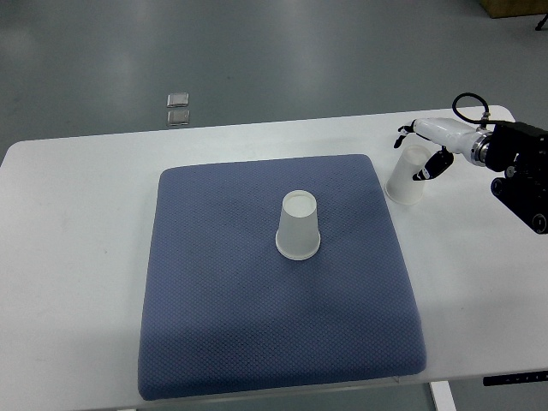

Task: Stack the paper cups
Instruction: 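Lower the right hand onto the white paper cup beside the pad and close fingers, then lift the grasped paper cup with the right hand toward the pad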

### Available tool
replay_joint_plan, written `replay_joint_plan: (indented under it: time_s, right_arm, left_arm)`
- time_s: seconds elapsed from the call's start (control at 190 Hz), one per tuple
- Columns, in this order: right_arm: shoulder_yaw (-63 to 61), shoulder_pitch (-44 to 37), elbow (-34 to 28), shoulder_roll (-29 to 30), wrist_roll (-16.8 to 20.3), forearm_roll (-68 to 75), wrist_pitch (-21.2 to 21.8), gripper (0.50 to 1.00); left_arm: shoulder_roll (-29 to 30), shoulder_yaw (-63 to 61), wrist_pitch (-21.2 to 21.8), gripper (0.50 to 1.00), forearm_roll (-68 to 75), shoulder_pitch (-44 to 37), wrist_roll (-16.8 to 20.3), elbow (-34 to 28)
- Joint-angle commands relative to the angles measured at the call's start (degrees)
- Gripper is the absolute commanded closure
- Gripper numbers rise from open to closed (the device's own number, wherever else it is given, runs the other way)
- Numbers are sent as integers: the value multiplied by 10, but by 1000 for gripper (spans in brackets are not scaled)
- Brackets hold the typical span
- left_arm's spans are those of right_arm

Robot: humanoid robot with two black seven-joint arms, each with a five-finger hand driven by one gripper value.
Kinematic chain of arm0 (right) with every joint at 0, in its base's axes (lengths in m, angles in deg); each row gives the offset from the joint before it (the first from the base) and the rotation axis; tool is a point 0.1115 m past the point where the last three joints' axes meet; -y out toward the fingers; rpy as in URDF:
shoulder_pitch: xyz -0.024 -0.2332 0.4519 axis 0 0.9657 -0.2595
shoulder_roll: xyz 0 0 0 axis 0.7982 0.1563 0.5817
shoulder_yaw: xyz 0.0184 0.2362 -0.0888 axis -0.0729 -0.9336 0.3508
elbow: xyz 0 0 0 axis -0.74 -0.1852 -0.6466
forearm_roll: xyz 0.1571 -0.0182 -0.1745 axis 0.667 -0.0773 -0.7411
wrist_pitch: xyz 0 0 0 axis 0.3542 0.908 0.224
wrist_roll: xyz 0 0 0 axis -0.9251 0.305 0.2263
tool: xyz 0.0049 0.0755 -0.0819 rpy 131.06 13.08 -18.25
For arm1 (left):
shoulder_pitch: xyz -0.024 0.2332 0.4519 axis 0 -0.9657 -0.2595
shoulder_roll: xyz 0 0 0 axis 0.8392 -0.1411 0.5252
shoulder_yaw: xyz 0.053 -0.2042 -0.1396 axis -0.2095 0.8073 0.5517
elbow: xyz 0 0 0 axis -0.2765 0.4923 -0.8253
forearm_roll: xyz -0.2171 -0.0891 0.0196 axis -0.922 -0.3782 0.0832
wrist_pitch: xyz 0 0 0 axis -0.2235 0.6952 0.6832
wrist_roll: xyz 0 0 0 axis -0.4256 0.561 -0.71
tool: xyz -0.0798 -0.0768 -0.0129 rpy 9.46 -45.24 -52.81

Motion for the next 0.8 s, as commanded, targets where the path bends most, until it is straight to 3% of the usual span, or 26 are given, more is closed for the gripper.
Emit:
replay_joint_plan:
  time_s: [0.0,0.562,0.683,0.793]
  right_arm:
    - [8,-2,8,1,-1,-1,-6,587]
    - [41,-5,10,-9,-8,-1,-14,603]
    - [41,-5,10,-9,-10,-1,-14,630]
    - [43,-4,10,-9,-10,-1,-14,691]
  left_arm:
    - [0,0,0,500,0,0,1,0]
    - [0,0,0,500,0,0,0,0]
    - [0,0,0,500,0,0,0,0]
    - [0,0,0,500,0,0,1,0]
